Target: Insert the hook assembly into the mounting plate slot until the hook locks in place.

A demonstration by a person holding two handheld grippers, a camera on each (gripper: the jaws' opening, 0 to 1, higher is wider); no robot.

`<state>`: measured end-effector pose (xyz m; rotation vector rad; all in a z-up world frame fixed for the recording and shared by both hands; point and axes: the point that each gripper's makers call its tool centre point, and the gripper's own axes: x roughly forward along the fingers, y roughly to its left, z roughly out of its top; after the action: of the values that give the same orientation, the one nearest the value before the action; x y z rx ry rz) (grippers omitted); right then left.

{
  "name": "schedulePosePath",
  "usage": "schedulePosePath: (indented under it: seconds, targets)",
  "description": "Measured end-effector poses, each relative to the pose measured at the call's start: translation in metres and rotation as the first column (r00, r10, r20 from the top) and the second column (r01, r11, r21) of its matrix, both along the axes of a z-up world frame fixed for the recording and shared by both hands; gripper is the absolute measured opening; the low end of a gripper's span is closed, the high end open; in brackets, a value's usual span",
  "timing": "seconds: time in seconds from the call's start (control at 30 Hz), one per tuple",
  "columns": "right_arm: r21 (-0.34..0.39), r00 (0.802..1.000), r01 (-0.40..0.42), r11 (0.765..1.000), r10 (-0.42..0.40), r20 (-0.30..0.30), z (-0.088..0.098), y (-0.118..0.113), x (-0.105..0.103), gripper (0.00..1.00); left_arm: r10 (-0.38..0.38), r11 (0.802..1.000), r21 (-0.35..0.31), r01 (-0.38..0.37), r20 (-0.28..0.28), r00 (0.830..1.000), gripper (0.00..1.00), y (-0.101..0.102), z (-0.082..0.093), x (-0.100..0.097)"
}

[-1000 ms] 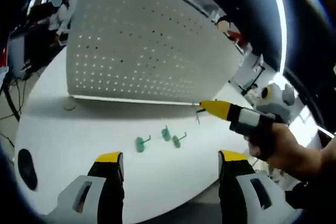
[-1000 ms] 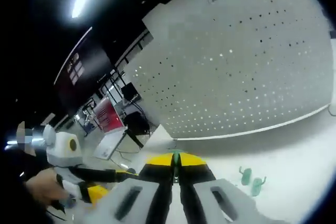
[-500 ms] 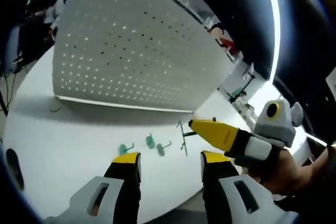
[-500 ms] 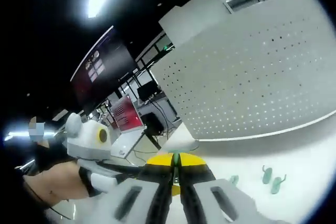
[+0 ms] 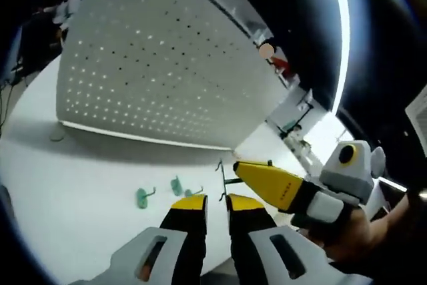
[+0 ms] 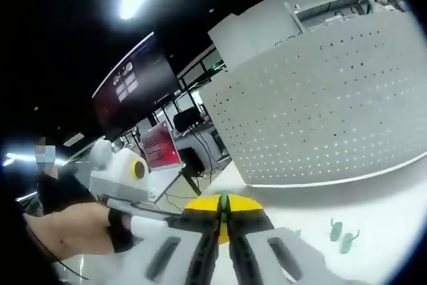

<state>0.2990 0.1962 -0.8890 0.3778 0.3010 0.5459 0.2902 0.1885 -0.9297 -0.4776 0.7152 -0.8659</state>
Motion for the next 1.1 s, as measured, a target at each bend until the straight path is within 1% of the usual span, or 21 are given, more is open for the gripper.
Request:
schedulePosePath:
  seconds: [0.07, 0.13, 0.27, 0.33, 0.37, 0.43, 0.47, 0.5, 0.57, 0.67, 0.73, 0.8, 0.83, 0.9, 1.0, 1.07, 1.1]
  targets:
    - [-0.007, 1.000, 0.004, 1.000, -0.004, 0.008, 0.000, -0.001, 0.000, 0.00, -0.008, 1.000, -0.016, 0.008, 0.004, 1.000, 0.05, -0.003, 0.003, -0.001]
    - [-0.006, 1.000, 0.007, 1.000, -0.007, 0.006, 0.000, -0.001, 0.000, 0.00, -0.011, 1.000, -0.013, 0.011, 0.014, 1.000, 0.05, -0.004, 0.003, -0.001]
    - [-0.015, 1.000, 0.024, 1.000, -0.023, 0.020, 0.002, -0.004, -0.005, 0.00, -0.018, 1.000, -0.022, 0.018, 0.013, 1.000, 0.03, -0.006, 0.005, -0.002]
    - [-0.019, 0.999, 0.027, 0.999, -0.027, 0.030, 0.003, -0.005, -0.006, 0.00, -0.023, 0.999, -0.023, 0.024, 0.023, 0.999, 0.03, -0.008, 0.006, -0.003]
    - [-0.015, 0.999, 0.027, 1.000, -0.027, 0.023, 0.003, -0.006, -0.007, 0.00, -0.031, 0.999, -0.019, 0.031, 0.028, 0.999, 0.02, -0.008, 0.006, -0.004]
    - [-0.009, 0.999, 0.028, 1.000, -0.028, 0.020, 0.005, -0.007, -0.009, 0.00, -0.034, 0.999, -0.015, 0.035, 0.049, 0.998, 0.02, -0.009, 0.009, -0.004]
    - [-0.013, 0.999, 0.034, 0.999, -0.033, 0.034, 0.009, -0.010, -0.010, 0.00, -0.047, 0.999, -0.009, 0.048, 0.076, 0.996, 0.01, -0.012, 0.014, -0.006]
    - [-0.023, 0.998, 0.036, 0.999, -0.035, 0.042, 0.012, -0.010, -0.011, 0.00, -0.052, 0.999, -0.005, 0.053, 0.089, 0.995, 0.01, -0.014, 0.016, -0.007]
    - [-0.028, 0.998, 0.039, 0.999, -0.038, 0.050, 0.013, -0.011, -0.011, 0.00, -0.054, 0.998, -0.006, 0.055, 0.094, 0.994, 0.01, -0.015, 0.017, -0.006]
    - [-0.018, 0.998, 0.042, 0.999, -0.042, 0.041, 0.013, -0.014, -0.009, 0.00, -0.061, 0.998, -0.002, 0.061, 0.101, 0.993, 0.01, -0.016, 0.017, -0.005]
    - [-0.008, 0.999, 0.037, 0.999, -0.037, 0.025, 0.012, -0.014, -0.009, 0.01, -0.063, 0.998, 0.005, 0.062, 0.106, 0.992, 0.01, -0.016, 0.017, -0.005]
    - [0.001, 0.999, 0.033, 0.999, -0.033, 0.007, 0.010, -0.014, -0.009, 0.04, -0.075, 0.997, 0.019, 0.073, 0.125, 0.989, 0.01, -0.016, 0.017, -0.005]
    - [0.004, 0.999, 0.036, 0.999, -0.036, 0.001, 0.010, -0.015, -0.008, 0.07, -0.072, 0.997, 0.010, 0.071, 0.127, 0.989, 0.01, -0.017, 0.018, -0.005]
    - [0.011, 0.999, 0.035, 0.999, -0.035, 0.000, 0.011, -0.016, -0.008, 0.08, -0.064, 0.998, 0.002, 0.064, 0.121, 0.991, 0.01, -0.016, 0.019, -0.004]
    - [0.041, 1.000, 0.018, 0.999, -0.017, -0.012, 0.013, -0.014, -0.009, 0.10, -0.068, 0.997, 0.036, 0.064, 0.140, 0.988, 0.01, -0.013, 0.018, -0.003]
    - [0.035, 1.000, 0.012, 0.999, -0.012, -0.016, 0.013, -0.014, -0.009, 0.11, -0.075, 0.995, 0.080, 0.062, 0.171, 0.982, 0.01, -0.009, 0.018, -0.002]
    - [0.040, 1.000, 0.011, 0.999, -0.010, -0.020, 0.014, -0.014, -0.009, 0.11, -0.076, 0.994, 0.089, 0.061, 0.174, 0.982, 0.01, -0.008, 0.017, -0.002]
